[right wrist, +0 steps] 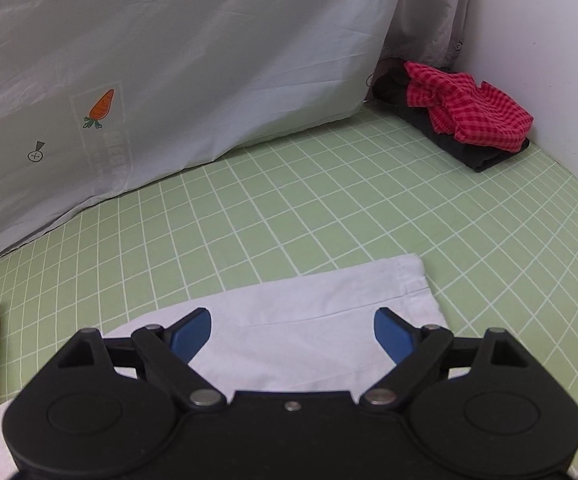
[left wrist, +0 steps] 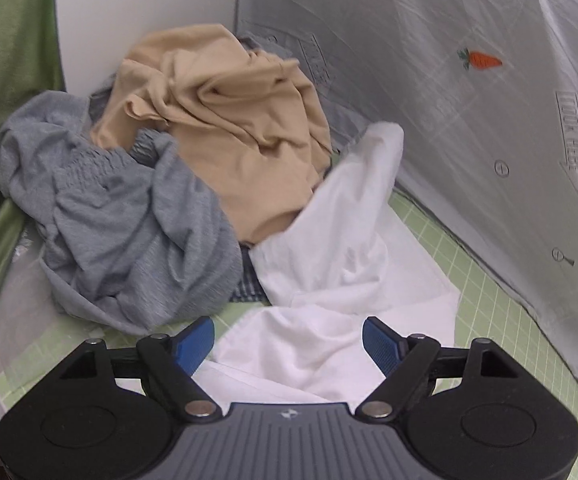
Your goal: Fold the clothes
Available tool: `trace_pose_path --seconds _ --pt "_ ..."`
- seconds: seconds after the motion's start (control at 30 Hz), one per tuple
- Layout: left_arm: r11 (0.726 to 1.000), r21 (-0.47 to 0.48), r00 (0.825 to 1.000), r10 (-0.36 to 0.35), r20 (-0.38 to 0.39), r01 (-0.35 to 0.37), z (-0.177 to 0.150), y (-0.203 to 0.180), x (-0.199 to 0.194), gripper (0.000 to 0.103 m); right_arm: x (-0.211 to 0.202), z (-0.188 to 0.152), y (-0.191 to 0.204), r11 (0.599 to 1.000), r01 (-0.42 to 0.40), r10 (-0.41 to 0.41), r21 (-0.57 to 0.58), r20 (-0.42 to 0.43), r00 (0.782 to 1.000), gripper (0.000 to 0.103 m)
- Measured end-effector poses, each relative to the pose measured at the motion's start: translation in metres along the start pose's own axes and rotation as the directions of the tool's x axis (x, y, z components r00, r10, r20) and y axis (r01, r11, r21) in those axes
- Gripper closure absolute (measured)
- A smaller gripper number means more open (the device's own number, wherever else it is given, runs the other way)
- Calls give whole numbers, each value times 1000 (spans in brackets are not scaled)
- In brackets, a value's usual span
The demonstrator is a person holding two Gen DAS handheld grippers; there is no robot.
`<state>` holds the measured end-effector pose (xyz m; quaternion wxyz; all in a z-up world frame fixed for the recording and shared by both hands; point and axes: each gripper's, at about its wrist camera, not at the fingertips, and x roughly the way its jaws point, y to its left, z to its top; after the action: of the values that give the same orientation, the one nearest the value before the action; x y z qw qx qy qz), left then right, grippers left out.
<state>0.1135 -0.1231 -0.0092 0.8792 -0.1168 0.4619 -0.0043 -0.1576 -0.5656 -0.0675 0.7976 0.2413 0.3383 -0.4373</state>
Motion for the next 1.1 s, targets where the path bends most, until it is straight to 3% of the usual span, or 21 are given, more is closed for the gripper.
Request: trace_pose_path --seconds 0.2,0.4,0.5,0.67,0.73,0.8,0.87,0.9,0.93,0.97,1.03,1.1 --pt "990 126 987 -39 -158 59 -15 -59 69 21 22 13 11 1000 29 -29 -4 -48 998 14" --pt "962 252 970 -46 -237 107 -29 -115 109 20 50 3 4 995 95 -98 -25 -144 985 14" --pt "940 308 964 -63 -257 144 -36 -142 125 11 60 1 3 994 108 -112 -29 -174 978 14" --pt "881 471 972 68 -225 48 -49 -174 153 11 68 -1 7 994 102 -107 -38 -200 974 14" --pt "874 485 969 115 -220 6 -51 -173 162 11 68 -1 7 994 100 -107 -45 -200 974 14" --pt "887 463 966 122 -228 -2 -50 -167 164 19 67 -1 7 994 99 -107 -51 -196 975 14" --pt "907 421 968 110 -225 -6 -46 -156 160 48 65 -2 6 994 95 -103 -50 -191 976 14" --pt "917 398 970 94 -225 4 -43 -151 157 57 65 -2 4 995 92 -98 -42 -191 977 14" --pt "928 372 970 56 -237 37 -39 -146 153 71 64 -2 3 996 88 -93 -34 -191 977 14" --pt "936 344 968 16 -249 73 -35 -141 149 79 63 -2 1 996 84 -87 -24 -190 978 14" --pt "941 268 945 -121 -305 207 -30 -136 141 100 61 -2 -1 998 70 -70 -6 -185 980 14" --pt "933 221 922 -203 -328 284 -30 -136 128 100 56 -2 -3 999 48 -46 8 -170 984 14"
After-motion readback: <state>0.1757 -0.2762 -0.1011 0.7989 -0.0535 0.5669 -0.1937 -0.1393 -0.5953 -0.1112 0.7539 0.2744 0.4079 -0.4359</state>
